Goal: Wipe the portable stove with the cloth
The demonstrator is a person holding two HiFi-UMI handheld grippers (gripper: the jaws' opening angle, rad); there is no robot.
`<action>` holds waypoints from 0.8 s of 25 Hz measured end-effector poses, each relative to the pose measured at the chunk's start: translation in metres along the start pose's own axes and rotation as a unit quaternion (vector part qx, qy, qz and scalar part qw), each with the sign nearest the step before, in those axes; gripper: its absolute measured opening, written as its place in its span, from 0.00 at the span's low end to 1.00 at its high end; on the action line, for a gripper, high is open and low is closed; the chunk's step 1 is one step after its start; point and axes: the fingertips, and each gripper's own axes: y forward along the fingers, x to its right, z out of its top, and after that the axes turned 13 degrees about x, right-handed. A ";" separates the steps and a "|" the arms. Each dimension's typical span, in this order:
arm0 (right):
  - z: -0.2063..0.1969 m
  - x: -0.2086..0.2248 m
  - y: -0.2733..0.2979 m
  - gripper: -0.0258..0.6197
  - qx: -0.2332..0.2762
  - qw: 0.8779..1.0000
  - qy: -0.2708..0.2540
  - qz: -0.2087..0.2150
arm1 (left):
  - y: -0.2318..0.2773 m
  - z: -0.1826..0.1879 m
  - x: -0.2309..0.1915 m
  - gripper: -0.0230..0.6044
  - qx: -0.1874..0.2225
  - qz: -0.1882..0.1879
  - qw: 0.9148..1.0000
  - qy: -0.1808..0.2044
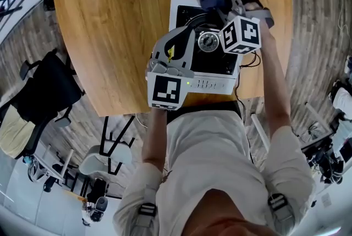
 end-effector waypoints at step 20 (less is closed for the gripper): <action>0.075 0.026 0.031 0.21 0.062 0.993 0.052 -0.084 | -0.025 0.016 -0.027 0.07 0.009 0.033 0.999 0.006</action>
